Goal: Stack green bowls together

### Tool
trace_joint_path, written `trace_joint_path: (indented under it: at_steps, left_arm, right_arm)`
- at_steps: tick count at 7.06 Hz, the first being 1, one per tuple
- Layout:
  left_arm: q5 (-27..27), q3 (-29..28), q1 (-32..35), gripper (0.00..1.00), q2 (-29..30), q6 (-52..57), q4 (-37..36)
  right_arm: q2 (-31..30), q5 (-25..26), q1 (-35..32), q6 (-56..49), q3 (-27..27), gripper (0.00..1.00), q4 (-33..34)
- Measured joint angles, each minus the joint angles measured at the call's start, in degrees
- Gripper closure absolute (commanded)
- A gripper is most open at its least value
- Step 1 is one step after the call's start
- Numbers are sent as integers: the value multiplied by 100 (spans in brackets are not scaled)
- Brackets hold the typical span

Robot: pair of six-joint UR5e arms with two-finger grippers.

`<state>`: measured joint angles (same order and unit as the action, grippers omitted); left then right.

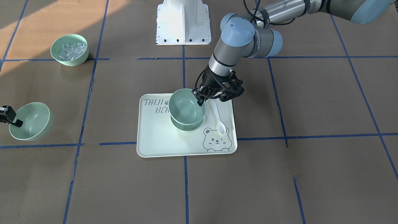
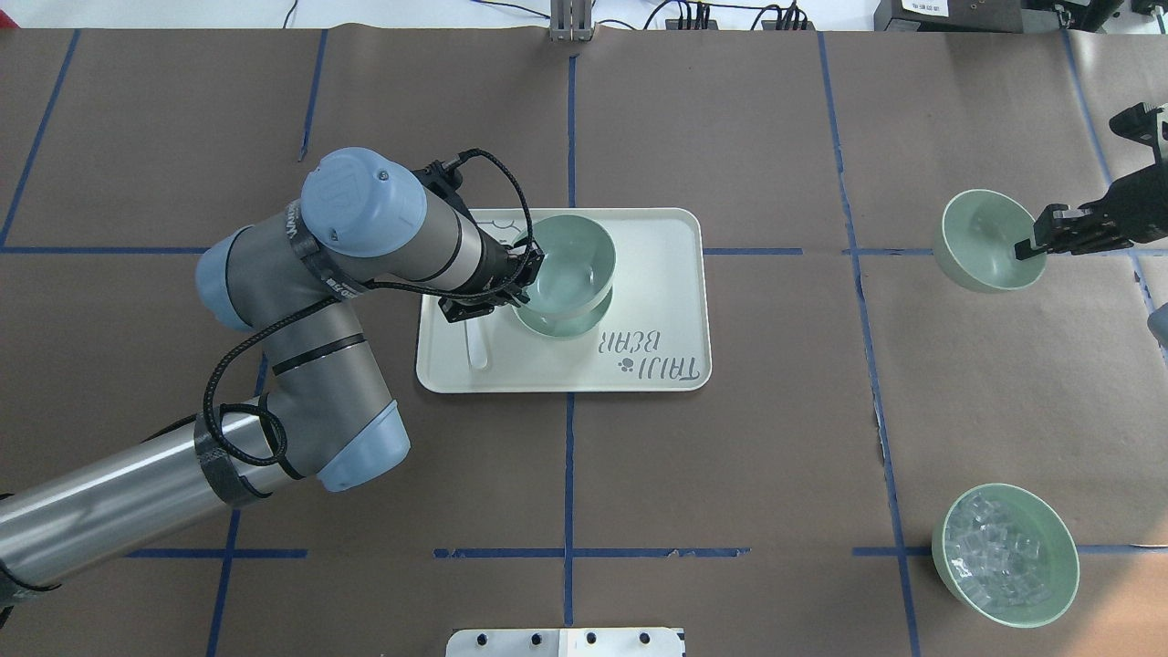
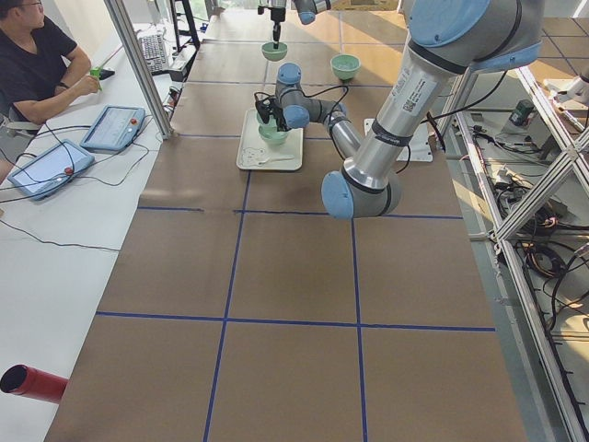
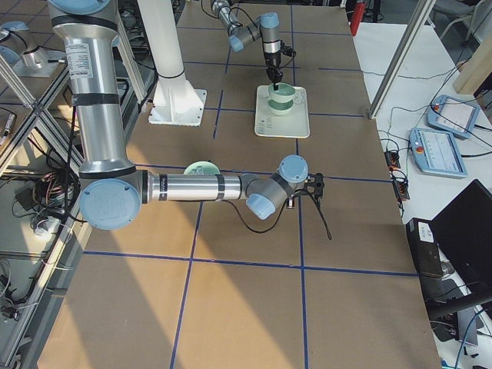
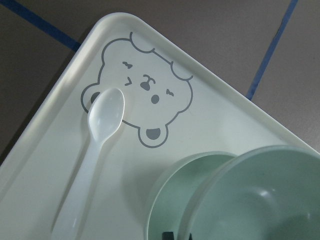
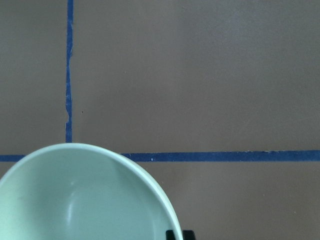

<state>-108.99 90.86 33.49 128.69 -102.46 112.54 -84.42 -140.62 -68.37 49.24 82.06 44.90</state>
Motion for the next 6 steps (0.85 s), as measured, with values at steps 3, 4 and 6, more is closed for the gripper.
trace_joint_path:
  at_steps: [3,4,6]
  left_arm:
    - [146,36,-87,0,-86,50,250]
    - [160,61,-77,0,-123,61,257]
    - [102,194,133,0,-165,154,221]
  right_arm:
    - [16,-2,-14,7,9,100,1]
    - [25,-11,-16,16,39,100,9]
    - [152,-71,-18,400,274,100,46]
